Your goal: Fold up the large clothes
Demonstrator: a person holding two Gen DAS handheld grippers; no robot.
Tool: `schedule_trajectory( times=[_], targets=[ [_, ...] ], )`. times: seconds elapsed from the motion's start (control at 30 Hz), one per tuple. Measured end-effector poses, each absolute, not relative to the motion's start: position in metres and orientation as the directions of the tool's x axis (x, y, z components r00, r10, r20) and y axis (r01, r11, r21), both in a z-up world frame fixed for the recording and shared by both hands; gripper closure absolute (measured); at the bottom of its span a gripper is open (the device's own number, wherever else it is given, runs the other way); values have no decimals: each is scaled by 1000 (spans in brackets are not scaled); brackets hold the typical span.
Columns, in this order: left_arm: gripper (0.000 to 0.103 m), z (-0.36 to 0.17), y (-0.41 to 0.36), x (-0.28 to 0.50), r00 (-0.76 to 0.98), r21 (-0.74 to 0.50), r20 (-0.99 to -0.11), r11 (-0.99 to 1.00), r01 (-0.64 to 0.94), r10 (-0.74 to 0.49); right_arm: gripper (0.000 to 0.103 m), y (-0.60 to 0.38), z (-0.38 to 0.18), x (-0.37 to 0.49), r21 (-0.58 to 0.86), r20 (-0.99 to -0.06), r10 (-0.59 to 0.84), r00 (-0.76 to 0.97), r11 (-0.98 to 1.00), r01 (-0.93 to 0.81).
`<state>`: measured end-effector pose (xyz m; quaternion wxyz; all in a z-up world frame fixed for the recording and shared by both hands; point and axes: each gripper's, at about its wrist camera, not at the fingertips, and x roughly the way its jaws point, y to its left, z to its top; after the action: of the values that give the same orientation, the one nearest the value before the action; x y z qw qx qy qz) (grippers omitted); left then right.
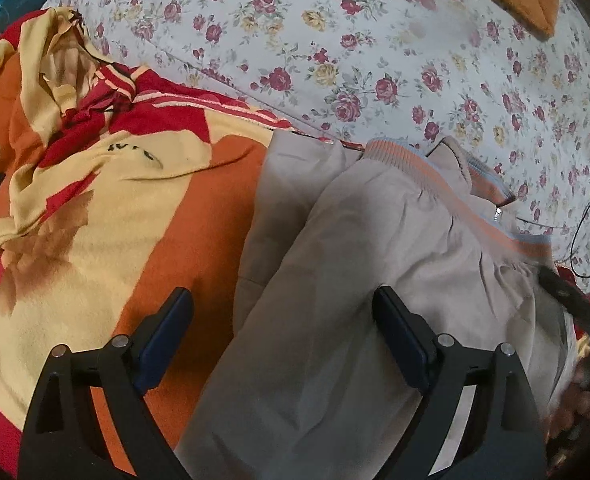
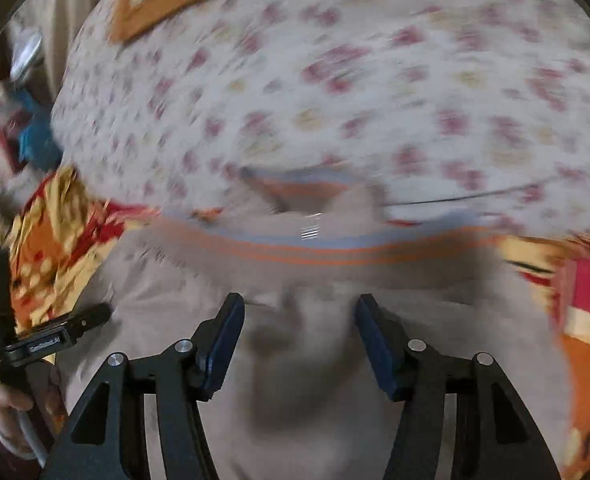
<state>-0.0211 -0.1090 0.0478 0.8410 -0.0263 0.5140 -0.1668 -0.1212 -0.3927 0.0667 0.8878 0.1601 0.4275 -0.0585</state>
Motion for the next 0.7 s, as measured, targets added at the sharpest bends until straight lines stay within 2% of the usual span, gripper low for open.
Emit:
schedule_trajectory(
  times=[0.2,0.37,0.57,0.7],
  targets=[
    [9,39,-107,-15,389,-258,-859,938,234,-333,43,-372,7,-71,157,-837,-13,547,952,264],
    [9,43,-92,-10,342,-330,-857,920,210,-385,43,-365,19,-79,134,-839,-30,544,956,260],
    [9,48,-76,-10,309,-358,-853,903,237,-420,43,-369,51,-122,326,-772,106,627,912,248],
    [9,42,-77,-12,312,-364,-848,899,243,-427,43,-363,49,-136,363,-772,141,620,898,248]
  ],
)
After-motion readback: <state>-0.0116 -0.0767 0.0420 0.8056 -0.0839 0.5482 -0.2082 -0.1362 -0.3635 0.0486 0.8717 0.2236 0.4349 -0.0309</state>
